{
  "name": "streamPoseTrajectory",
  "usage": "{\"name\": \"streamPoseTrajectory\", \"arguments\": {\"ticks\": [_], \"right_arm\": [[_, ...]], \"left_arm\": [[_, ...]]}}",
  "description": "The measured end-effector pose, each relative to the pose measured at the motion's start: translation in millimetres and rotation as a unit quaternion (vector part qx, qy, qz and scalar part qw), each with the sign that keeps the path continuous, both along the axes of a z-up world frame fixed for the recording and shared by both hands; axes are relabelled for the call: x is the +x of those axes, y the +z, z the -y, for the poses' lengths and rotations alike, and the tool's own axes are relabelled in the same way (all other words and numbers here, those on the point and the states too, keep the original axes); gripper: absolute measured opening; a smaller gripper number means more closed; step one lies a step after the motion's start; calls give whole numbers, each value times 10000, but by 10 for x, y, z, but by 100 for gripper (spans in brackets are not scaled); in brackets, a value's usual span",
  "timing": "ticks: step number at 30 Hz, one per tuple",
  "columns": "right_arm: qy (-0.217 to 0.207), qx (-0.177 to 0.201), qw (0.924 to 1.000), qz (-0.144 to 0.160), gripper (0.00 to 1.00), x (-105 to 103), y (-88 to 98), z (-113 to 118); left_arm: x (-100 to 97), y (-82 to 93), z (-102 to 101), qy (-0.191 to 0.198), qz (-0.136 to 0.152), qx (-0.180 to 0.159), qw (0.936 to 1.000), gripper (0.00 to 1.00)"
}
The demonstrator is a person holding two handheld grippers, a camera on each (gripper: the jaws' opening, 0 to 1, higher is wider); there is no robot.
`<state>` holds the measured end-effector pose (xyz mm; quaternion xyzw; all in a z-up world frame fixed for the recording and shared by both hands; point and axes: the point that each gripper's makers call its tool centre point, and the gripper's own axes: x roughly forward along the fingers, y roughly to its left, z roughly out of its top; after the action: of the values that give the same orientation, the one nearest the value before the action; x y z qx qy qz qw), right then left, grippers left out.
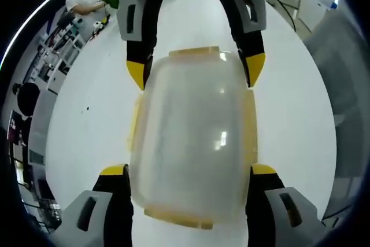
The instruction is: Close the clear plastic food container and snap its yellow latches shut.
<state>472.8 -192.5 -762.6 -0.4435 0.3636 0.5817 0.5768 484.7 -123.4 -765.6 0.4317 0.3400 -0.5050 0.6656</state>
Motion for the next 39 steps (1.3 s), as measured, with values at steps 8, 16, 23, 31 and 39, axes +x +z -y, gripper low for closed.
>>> {"name": "streamPoseTrajectory", "arguments": {"ticks": [8,16,23,31,39], "right_arm": [[2,28,10000,19,75,3,0,2],[-7,85,10000,38,76,95,5,1],[-8,84,10000,43,76,191,6,15],[-32,161,9999,28,77,186,11,8],[-183,380,9991,3,79,196,40,-20]], "left_arm": [[10,-11,6,-24,-32,-9,10000,79],[112,-6,15,33,-6,-108,9999,79],[203,-6,38,26,-10,-42,10000,79],[200,-4,34,10,-10,-34,10000,79],[217,5,35,46,77,-168,9998,80]]}}
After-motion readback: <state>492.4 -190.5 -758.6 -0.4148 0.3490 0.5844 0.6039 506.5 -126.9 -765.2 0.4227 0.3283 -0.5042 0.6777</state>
